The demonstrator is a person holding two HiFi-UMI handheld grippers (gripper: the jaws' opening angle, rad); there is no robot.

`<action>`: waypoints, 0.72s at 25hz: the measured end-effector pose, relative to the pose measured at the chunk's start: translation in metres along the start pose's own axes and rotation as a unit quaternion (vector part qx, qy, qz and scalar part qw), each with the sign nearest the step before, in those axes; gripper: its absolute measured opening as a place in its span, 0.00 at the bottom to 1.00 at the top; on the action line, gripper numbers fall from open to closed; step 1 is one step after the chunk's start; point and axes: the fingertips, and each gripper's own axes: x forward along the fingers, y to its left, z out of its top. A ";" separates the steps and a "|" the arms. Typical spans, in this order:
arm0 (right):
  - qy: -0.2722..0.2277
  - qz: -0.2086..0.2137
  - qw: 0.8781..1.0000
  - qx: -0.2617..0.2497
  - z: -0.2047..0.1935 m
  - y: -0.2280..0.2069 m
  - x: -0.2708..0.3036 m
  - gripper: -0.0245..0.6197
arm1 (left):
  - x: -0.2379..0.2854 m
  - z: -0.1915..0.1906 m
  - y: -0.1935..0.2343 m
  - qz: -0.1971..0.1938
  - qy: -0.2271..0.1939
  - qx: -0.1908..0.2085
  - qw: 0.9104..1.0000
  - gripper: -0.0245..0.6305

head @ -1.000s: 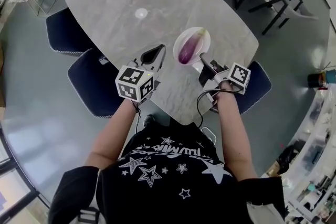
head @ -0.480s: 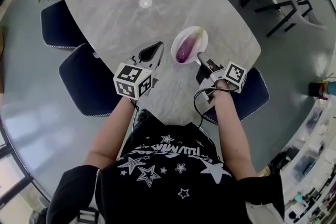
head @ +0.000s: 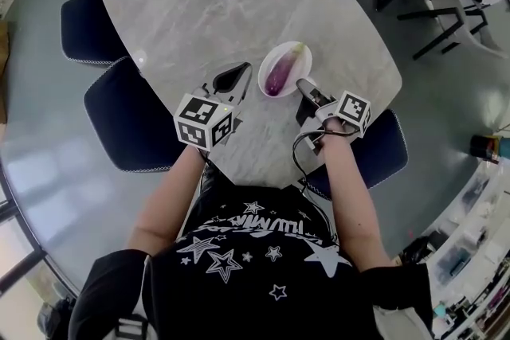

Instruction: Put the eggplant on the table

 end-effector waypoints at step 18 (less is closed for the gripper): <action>-0.009 -0.077 0.997 -0.028 0.005 -0.022 0.001 0.07 | 0.007 -0.003 -0.019 -0.006 0.008 -0.002 1.000 0.05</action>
